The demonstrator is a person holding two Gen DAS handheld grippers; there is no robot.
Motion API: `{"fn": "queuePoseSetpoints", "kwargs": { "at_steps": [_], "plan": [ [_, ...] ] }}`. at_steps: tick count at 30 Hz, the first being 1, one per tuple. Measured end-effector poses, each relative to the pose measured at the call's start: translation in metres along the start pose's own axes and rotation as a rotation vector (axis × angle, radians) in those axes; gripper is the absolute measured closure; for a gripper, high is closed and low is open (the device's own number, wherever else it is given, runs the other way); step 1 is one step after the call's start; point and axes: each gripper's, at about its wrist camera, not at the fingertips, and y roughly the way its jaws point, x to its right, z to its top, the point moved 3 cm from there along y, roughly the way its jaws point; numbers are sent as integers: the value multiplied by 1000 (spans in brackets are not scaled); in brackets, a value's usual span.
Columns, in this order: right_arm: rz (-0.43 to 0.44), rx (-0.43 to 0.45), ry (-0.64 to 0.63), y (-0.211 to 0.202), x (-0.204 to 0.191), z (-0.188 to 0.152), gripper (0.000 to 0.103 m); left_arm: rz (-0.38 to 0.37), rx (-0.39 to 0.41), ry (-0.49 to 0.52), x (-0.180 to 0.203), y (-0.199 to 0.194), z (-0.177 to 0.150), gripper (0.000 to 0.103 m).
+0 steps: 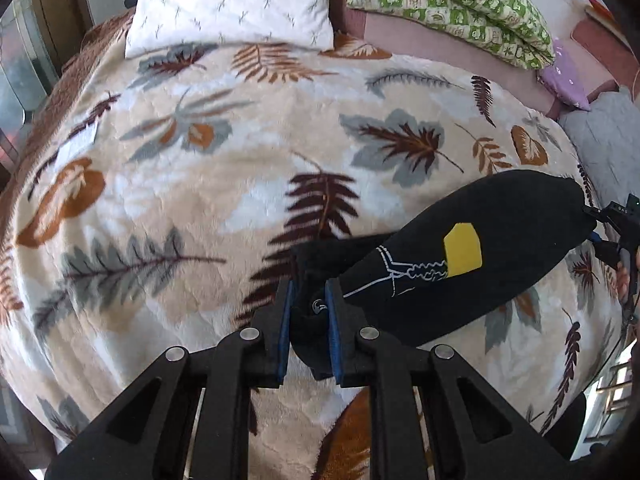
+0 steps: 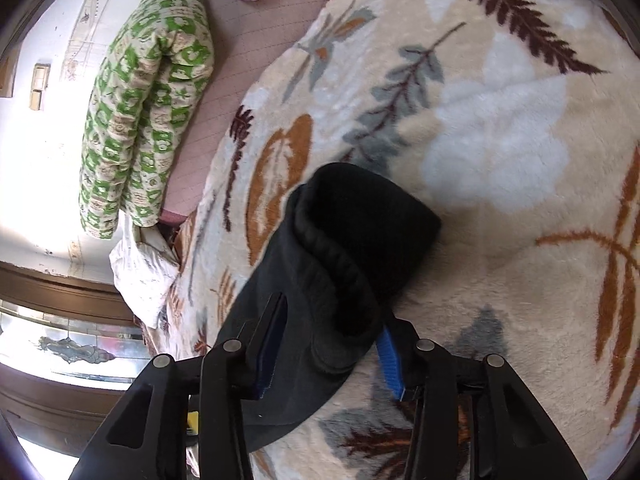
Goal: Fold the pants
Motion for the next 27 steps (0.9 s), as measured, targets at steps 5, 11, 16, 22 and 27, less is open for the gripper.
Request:
{"fn": "queuePoseSetpoints", "kwargs": {
  "at_steps": [5, 11, 16, 22, 27],
  "plan": [
    [2, 5, 27, -6, 13, -2, 59, -92, -17, -53, -5, -4, -17, 85],
    [3, 34, -2, -38, 17, -2, 57, -118, -27, -82, -4, -7, -22, 84],
    [49, 30, 42, -45, 21, 2, 46, -139, -51, -150, -10, -2, -22, 84],
    [38, -83, 7, -5, 0, -10, 51, -140, -68, -173, -10, -1, -23, 84],
    [1, -54, -162, -19, -35, -7, 90, -154, -85, -191, -8, 0, -25, 81]
  ]
}}
